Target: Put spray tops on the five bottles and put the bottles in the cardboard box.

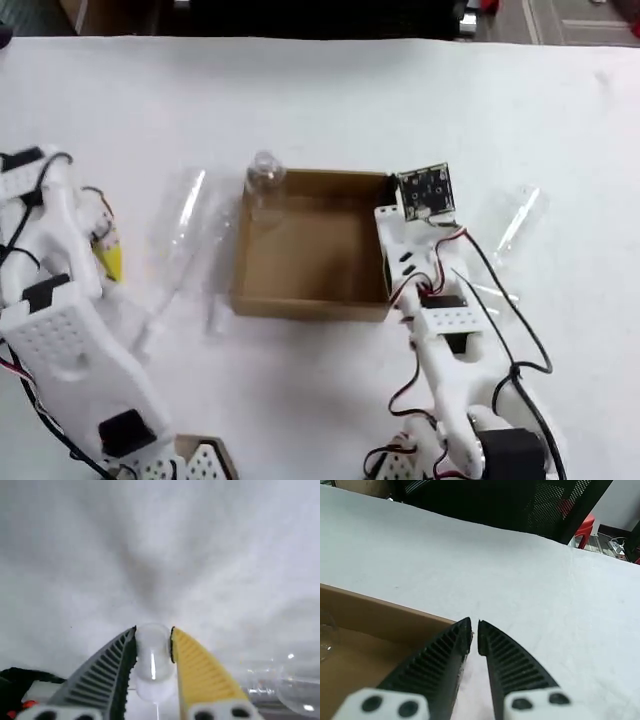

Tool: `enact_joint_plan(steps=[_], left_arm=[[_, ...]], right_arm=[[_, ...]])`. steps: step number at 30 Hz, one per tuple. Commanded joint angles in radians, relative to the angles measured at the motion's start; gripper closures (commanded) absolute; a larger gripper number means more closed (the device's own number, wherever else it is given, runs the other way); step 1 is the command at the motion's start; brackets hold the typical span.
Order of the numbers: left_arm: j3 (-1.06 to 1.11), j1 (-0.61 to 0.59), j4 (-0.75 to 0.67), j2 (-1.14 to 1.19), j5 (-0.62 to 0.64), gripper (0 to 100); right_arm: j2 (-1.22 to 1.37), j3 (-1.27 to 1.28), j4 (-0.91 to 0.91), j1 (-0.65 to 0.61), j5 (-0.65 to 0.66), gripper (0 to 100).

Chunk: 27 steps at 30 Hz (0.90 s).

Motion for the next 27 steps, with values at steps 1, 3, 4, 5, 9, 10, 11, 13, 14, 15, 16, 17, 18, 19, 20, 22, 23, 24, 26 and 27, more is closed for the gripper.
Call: enact_joint_plan(steps=[1, 3, 4, 5, 9, 10, 11, 13, 14, 15, 16, 17, 18, 19, 20, 22, 23, 24, 26, 27], left_arm=[[-0.195, -0.005, 0.069, -0.054, -0.077, 98], [-0.232, 0.004, 0.069, -0.107, -0.100, 98], [-0.242, 0.021, 0.069, -0.139, -0.109, 98], [-0.245, 0.036, 0.069, -0.179, -0.123, 98], [-0.252, 0.119, 0.066, -0.355, -0.198, 98], [-0.253, 0.139, 0.064, -0.400, -0.215, 98], [-0.255, 0.160, 0.063, -0.444, -0.227, 98], [-0.255, 0.203, 0.044, -0.535, -0.253, 98], [-0.255, 0.228, 0.029, -0.578, -0.278, 98], [-0.255, 0.249, 0.011, -0.615, -0.308, 98], [-0.255, 0.271, -0.003, -0.653, -0.348, 98], [-0.255, 0.291, -0.018, -0.687, -0.387, 98], [-0.255, 0.311, -0.035, -0.719, -0.417, 98], [-0.253, 0.328, -0.051, -0.748, -0.445, 98], [-0.253, 0.341, -0.068, -0.774, -0.465, 98], [-0.253, 0.364, -0.100, -0.816, -0.479, 98], [-0.253, 0.372, -0.114, -0.832, -0.480, 98], [-0.253, 0.380, -0.127, -0.846, -0.480, 98], [-0.253, 0.389, -0.150, -0.874, -0.477, 98], [-0.253, 0.390, -0.157, -0.886, -0.477, 98]], right_arm=[[-0.004, -0.046, -0.021, -0.005, 0.011, 98.1], [-0.004, -0.046, -0.021, -0.005, 0.011, 98.1], [-0.004, -0.046, -0.021, -0.005, 0.011, 98.1], [-0.004, -0.046, -0.021, -0.005, 0.011, 98.1], [-0.004, -0.046, -0.021, -0.005, 0.011, 98.1], [-0.004, -0.046, -0.021, -0.005, 0.011, 98.1], [-0.004, -0.046, -0.021, -0.005, 0.011, 98.1], [-0.004, -0.046, -0.021, -0.004, 0.011, 98.1], [-0.004, -0.046, -0.021, -0.004, 0.011, 98.1], [-0.004, -0.046, -0.021, -0.004, 0.011, 98.1], [-0.004, -0.046, -0.021, -0.004, 0.011, 98.1], [-0.004, -0.046, -0.021, -0.002, 0.011, 98.1], [-0.004, -0.046, -0.021, -0.002, 0.011, 98.1], [-0.004, -0.046, -0.021, -0.001, 0.011, 98.1], [-0.004, -0.046, -0.021, -0.001, 0.011, 98.1], [-0.004, -0.046, -0.021, -0.001, 0.011, 98.1], [-0.004, -0.046, -0.021, -0.001, 0.011, 98.1], [-0.004, -0.046, -0.021, -0.001, 0.011, 98.1], [-0.004, -0.046, -0.021, -0.001, 0.011, 98.1], [-0.004, -0.046, -0.021, -0.001, 0.011, 98.1]])
